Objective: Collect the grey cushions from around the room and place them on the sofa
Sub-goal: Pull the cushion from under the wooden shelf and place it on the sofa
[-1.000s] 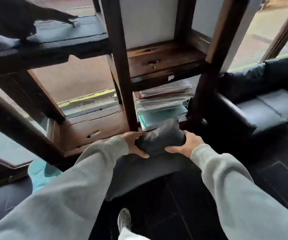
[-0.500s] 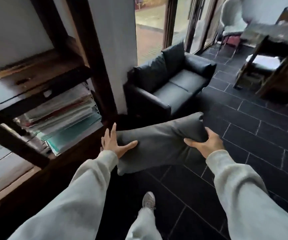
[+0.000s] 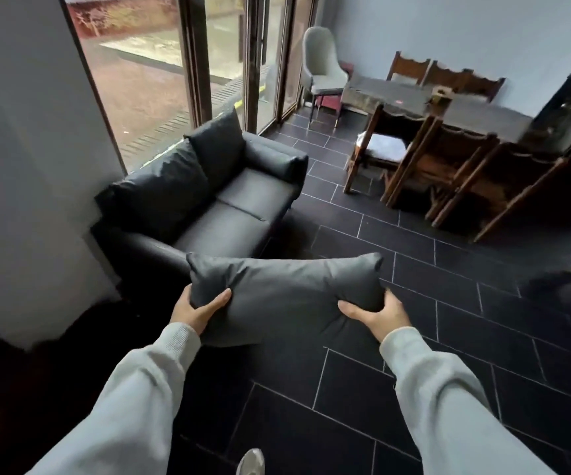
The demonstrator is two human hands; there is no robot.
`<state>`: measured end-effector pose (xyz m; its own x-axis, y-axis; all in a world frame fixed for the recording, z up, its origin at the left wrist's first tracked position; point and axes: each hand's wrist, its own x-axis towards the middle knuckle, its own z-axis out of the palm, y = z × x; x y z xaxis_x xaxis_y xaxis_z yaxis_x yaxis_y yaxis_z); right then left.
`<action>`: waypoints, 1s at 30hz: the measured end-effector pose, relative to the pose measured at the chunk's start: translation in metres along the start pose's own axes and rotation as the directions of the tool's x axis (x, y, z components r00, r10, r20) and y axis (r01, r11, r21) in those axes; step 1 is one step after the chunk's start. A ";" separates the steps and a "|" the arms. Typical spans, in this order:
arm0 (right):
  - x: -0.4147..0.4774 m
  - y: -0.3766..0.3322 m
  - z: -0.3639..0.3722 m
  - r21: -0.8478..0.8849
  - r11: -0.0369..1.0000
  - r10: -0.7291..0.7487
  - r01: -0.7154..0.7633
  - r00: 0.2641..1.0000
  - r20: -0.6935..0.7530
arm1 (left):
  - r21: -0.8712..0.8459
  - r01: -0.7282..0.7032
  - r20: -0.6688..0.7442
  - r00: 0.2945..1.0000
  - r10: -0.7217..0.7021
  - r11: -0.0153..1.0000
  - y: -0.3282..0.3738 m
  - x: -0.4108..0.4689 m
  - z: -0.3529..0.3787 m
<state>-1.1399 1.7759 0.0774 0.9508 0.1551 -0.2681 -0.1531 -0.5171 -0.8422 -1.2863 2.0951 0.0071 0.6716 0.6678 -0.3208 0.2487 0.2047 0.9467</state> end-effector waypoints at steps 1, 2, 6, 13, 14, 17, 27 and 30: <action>0.016 -0.004 -0.003 0.006 1.000 0.002 -0.002 1.000 -0.014 | -0.019 -0.005 0.010 1.000 0.006 1.000 0.008 0.015 0.012; 0.034 -0.006 -0.006 0.009 1.000 0.003 -0.003 1.000 -0.031 | -0.022 -0.008 0.018 1.000 0.009 1.000 0.015 0.031 0.025; 0.098 -0.018 -0.015 0.081 0.996 0.034 -0.025 0.994 -0.102 | -0.006 -0.022 0.039 0.999 0.022 1.000 0.035 0.085 0.071; 0.241 -0.031 -0.014 0.077 0.997 -0.010 0.017 0.996 -0.089 | 0.039 -0.039 -0.029 0.999 0.040 0.998 0.058 0.180 0.143; 0.267 -0.035 -0.013 0.073 0.997 -0.018 0.023 0.997 -0.078 | 0.041 -0.041 -0.052 0.998 0.043 0.998 0.062 0.194 0.153; 0.346 -0.048 -0.011 0.070 0.996 -0.056 0.058 0.998 -0.028 | 0.048 -0.046 -0.132 0.990 0.052 0.998 0.072 0.237 0.185; 0.539 -0.128 0.011 -0.068 0.982 -0.155 0.174 0.964 0.218 | -0.008 0.028 -0.357 0.934 -0.029 1.000 0.105 0.328 0.250; 0.583 -0.154 0.043 -0.090 0.971 -0.186 0.220 0.939 0.290 | -0.037 0.045 -0.433 0.900 -0.057 0.998 0.109 0.363 0.248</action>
<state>-0.5736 1.9817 0.0308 0.8429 0.4862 -0.2306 0.0851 -0.5434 -0.8351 -0.8421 2.1825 -0.0132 0.2877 0.8991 -0.3298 0.2531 0.2607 0.9316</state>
